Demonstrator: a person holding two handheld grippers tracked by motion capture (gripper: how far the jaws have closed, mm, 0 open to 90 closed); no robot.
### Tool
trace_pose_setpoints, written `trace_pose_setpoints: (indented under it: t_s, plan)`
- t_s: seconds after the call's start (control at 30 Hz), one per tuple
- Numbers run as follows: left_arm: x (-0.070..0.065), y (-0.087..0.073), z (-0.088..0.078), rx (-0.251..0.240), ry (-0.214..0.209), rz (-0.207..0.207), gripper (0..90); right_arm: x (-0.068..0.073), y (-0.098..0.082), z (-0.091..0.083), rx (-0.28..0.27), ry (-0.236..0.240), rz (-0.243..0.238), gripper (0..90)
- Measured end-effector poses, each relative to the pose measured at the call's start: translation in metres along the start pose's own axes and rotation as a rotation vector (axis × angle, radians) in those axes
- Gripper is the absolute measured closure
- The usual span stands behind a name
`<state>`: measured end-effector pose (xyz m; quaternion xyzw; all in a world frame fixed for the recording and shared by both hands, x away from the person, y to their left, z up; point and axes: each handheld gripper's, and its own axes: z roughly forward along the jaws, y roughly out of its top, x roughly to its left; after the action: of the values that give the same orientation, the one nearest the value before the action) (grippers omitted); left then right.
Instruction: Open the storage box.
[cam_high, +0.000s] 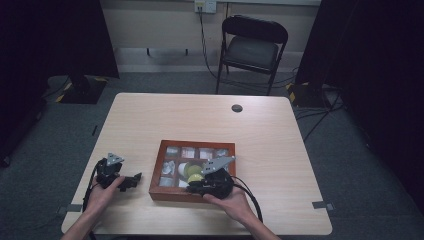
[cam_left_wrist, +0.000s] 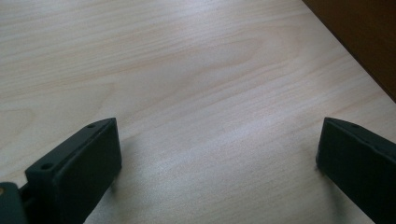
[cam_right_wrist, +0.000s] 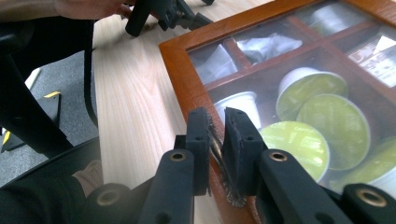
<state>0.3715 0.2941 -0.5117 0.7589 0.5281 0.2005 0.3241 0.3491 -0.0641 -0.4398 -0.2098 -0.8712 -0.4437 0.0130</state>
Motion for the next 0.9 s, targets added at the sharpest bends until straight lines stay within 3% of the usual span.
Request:
trace_pose_setpoints:
  t_s: [0.53,0.9]
  plan:
    - [0.0,0.0,0.0,-0.001,0.0,0.0,0.0,-0.0002,-0.0038,0.0039,0.025,-0.005,-0.029,81.0]
    - [0.0,0.0,0.0,0.0,0.0,0.0,0.0,-0.0021,-0.0001,0.0007,0.021,0.013,-0.012,81.4]
